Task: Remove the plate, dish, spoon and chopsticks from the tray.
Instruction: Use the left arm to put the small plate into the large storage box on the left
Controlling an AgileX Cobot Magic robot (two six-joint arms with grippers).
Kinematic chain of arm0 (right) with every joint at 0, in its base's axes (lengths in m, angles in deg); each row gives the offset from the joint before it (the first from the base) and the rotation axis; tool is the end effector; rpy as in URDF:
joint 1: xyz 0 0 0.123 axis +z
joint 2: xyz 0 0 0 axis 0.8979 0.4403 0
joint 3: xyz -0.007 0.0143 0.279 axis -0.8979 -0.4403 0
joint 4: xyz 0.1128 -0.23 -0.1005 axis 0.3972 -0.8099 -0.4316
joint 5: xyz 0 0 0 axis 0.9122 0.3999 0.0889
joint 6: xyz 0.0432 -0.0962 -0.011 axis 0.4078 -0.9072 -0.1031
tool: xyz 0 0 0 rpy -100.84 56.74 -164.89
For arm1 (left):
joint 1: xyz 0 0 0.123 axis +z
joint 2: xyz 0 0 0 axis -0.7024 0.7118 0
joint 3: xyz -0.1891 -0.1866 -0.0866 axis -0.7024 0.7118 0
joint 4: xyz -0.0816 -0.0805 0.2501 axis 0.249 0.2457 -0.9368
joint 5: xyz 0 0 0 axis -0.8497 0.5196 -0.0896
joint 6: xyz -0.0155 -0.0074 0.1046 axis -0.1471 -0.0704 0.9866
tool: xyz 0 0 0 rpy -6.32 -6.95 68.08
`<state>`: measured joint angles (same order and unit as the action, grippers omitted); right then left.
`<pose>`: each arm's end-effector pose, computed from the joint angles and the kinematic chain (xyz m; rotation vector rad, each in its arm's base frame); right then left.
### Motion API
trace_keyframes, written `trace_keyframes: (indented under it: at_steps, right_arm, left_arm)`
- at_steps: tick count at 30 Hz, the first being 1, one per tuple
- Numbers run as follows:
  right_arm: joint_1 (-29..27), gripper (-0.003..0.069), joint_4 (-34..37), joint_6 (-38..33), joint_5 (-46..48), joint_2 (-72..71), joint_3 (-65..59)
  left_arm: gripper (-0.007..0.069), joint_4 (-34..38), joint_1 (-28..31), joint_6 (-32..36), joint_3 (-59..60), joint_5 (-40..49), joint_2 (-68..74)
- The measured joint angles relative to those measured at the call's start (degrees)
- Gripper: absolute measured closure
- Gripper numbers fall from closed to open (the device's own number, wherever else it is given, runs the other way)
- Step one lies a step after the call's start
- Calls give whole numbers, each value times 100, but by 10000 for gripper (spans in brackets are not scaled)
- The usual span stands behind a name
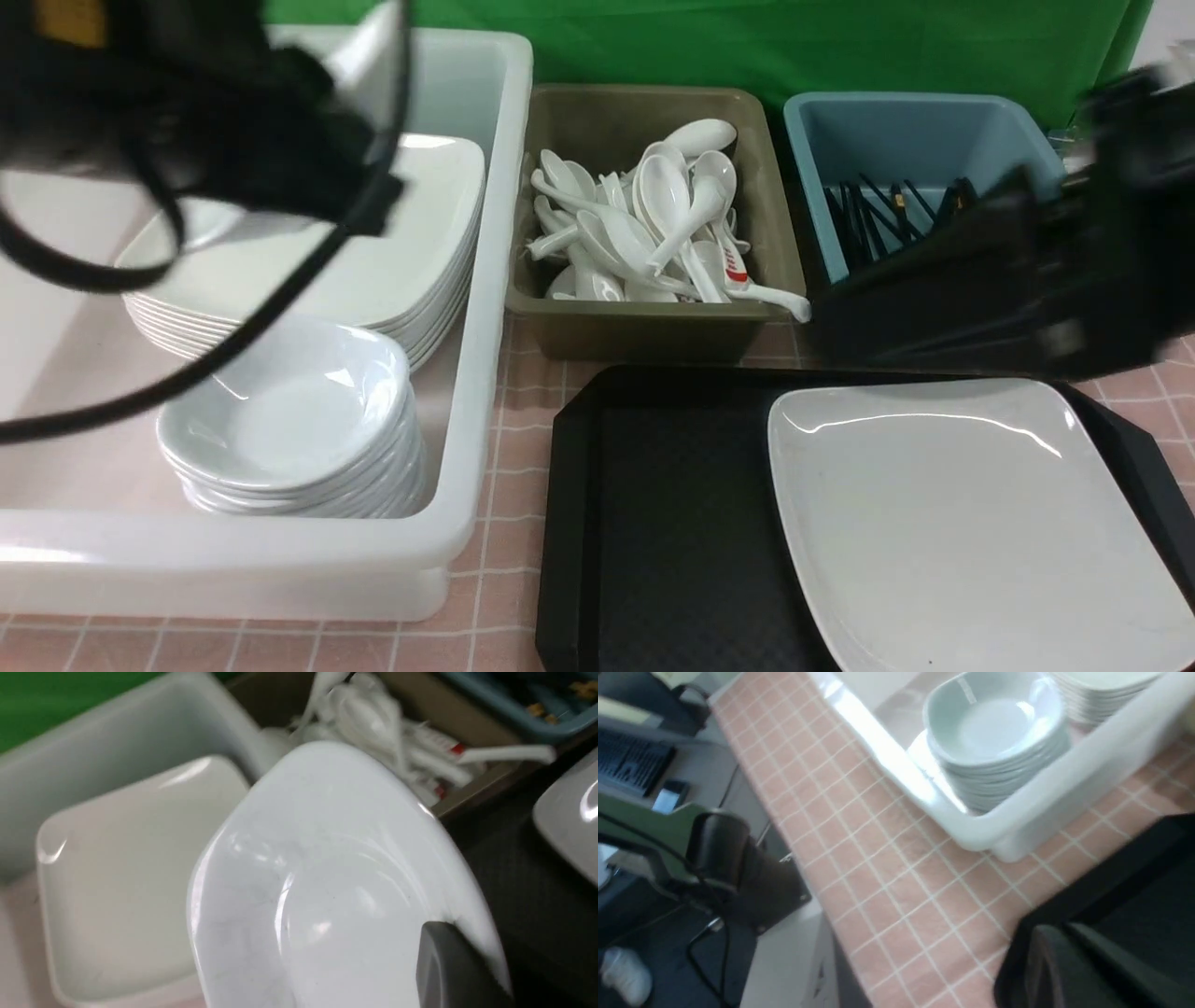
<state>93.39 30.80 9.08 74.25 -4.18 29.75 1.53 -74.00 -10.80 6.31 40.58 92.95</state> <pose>0.2387 0.1941 0.3999 -0.9454 2.0826 0.7921 0.2461 -0.1164 0.3978 0.5995 2.1842 -0.0053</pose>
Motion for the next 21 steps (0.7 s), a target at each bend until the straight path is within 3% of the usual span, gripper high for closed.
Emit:
trace_keyframes:
  at_steps: [5, 15, 21]
  right_arm:
    - [638, 629, -22, 167, -143, 682, 527]
    - [732, 627, -406, 613, -181, 1181, 1211]
    - [732, 627, -866, 735, -104, 1181, 1248]
  left_arm:
    - [607, 154, 367, 165, 355, 346, 250]
    - [598, 85, 403, 201, 1133, -40, 1005]
    - [487, 181, 403, 201, 1178, -149, 1152]
